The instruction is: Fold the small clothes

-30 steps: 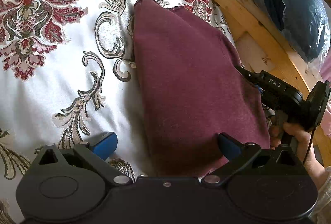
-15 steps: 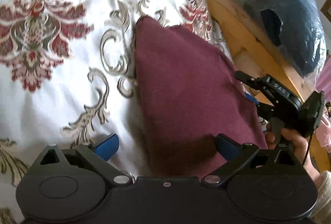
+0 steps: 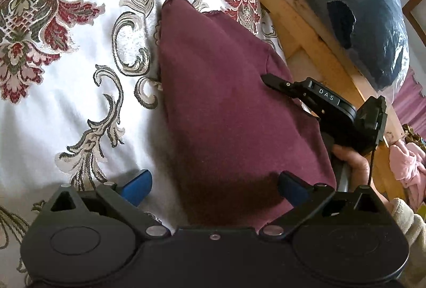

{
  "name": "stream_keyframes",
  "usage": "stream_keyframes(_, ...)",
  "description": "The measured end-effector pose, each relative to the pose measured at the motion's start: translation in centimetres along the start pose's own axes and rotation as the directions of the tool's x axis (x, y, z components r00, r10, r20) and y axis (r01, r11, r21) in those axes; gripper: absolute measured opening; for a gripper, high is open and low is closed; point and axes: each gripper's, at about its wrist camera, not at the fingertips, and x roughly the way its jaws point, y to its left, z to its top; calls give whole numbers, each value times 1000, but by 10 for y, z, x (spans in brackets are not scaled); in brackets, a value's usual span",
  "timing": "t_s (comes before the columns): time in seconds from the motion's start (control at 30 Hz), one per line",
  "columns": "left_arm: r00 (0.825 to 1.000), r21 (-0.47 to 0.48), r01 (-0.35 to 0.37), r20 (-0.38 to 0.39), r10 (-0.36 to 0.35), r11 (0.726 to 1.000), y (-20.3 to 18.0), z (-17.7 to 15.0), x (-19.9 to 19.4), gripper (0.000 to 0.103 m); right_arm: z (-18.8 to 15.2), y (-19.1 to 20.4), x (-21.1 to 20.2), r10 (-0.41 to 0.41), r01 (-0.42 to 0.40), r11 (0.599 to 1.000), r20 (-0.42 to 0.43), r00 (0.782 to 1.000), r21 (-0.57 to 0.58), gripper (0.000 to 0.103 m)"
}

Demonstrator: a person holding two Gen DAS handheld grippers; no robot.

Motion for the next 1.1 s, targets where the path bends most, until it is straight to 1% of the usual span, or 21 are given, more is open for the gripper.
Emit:
stream_keyframes(0.07,1000,6,7,-9,-7,1000,-1,0,0,100,-2,1,-2,4,-4,1000,2,1000,6,53)
stream_keyframes(0.23,996,-30,69,-46,-70,997,0,2,5,90,-6,3,-3,-17,16,999,22,1000,50,53)
stream_keyframes(0.33,995,-48,86,-53,-88,995,2,2,6,84,-12,4,-3,-28,25,997,35,999,73,53)
stream_keyframes(0.4,995,-57,85,-55,-88,995,1,3,7,81,-13,7,-3,-39,36,997,38,999,71,52)
stream_keyframes(0.43,995,-55,79,-54,-82,995,1,3,7,77,-13,9,-3,-43,40,997,38,998,70,49)
stream_keyframes(0.47,996,-53,69,-54,-71,996,-1,3,7,73,-13,11,-4,-46,44,997,37,998,65,45)
stream_keyframes(0.5,997,-49,56,-50,-59,997,-3,4,6,71,-12,15,-4,-51,49,997,38,998,52,43)
stream_keyframes(0.57,999,-19,28,-39,-29,999,-9,3,5,64,-10,26,-8,-60,60,998,49,997,6,36)
stream_keyframes(0.67,1000,28,-23,-21,24,999,-23,3,-1,58,-7,46,-17,-52,57,996,77,996,-64,32)
stream_keyframes(0.73,999,62,-52,-3,52,997,-32,6,-7,57,-4,62,-23,-32,42,994,97,995,-103,31)
stream_keyframes(0.8,995,116,-103,28,100,988,-41,9,-17,57,-1,77,-28,-2,18,990,115,993,-140,30)
stream_keyframes(0.87,988,157,-150,68,141,976,-48,13,-30,56,3,91,-31,37,-14,986,134,990,-168,30)
stream_keyframes(0.97,974,177,-203,142,179,963,-50,17,-60,57,9,110,-23,111,-83,979,147,983,-185,30)
stream_keyframes(1.03,959,198,-245,193,208,949,-45,17,-82,57,12,125,-8,162,-134,972,138,977,-192,30)
stream_keyframes(1.1,938,211,-307,235,256,928,-37,19,-96,57,13,141,14,201,-176,962,105,974,-209,30)
